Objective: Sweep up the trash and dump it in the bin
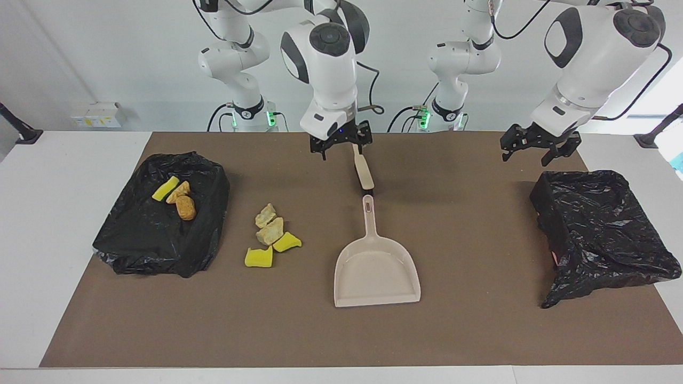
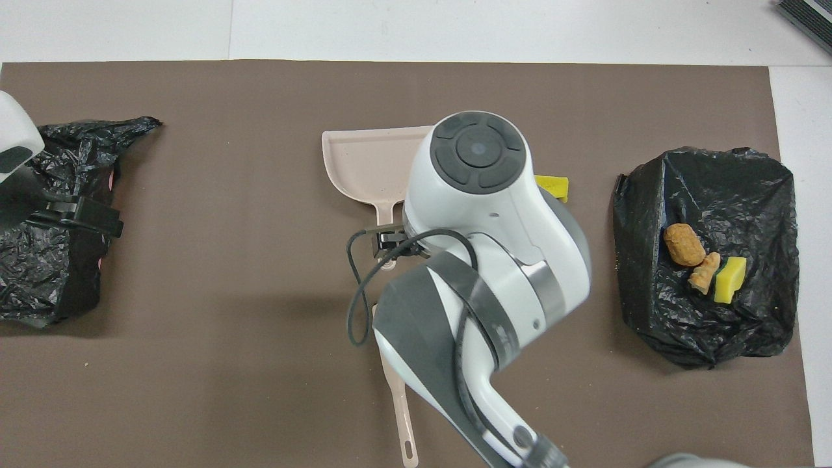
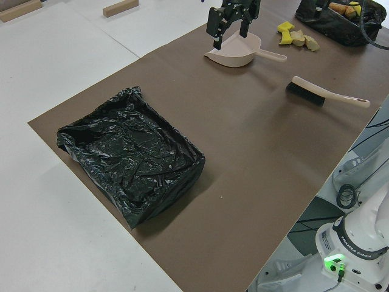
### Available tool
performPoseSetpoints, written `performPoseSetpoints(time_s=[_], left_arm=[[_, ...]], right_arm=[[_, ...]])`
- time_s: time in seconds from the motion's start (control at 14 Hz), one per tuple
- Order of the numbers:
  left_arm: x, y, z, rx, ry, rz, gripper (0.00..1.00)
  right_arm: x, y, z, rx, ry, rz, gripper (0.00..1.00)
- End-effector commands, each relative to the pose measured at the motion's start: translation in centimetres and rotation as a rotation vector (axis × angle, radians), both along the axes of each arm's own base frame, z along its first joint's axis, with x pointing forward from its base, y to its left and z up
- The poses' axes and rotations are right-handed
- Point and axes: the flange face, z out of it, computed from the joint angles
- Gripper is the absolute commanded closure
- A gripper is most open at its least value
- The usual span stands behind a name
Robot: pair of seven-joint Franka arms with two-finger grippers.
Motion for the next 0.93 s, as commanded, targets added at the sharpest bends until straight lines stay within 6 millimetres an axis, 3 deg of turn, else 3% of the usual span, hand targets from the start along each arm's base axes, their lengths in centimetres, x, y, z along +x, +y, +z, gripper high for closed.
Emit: performPoseSetpoints(time_s=[0.0,0.07,0.21,0.29,0.5,0.57,0.71,0.86], left_arm=[[0.5,-2.7,-1.3,-0.006,-0.023,-0.036,0.0],[0.7,-4.2,-2.3,-0.005,-0.014,-0.06,0.0],[1.3,-7.1,-3.8,-0.006,-0.027,-0.054,0.0],[1.4,-9.3,-4.6,-0.004,-0.03,-0.037,0.0],[1.2,-11.5,-5.0,-0.009,-0.049,-0.023,0.0],[1.4,-12.4,-6.0,-0.005,-0.039,-0.006,0.0],[1.2,-17.6,-8.9,0.003,-0.047,0.027,0.0],[0.7,-21.3,-10.9,0.002,-0.052,0.046,0.0]], right_arm=[[-6.5,-0.1,-1.8,-0.007,0.059,0.081,0.0],[-8.6,-0.4,-2.7,0.012,0.056,0.088,0.0],[-11.5,-0.5,-6.4,0.044,0.078,0.106,0.0],[-12.3,0.2,-7.8,0.046,0.072,0.118,0.0],[-13.1,1.7,-10.6,0.045,0.078,0.12,0.0],[-13.6,1.9,-11.7,0.047,0.077,0.117,0.0],[-15.7,3.0,-13.9,0.056,0.076,0.131,0.0],[-17.2,3.6,-15.7,0.056,0.063,0.116,0.0]])
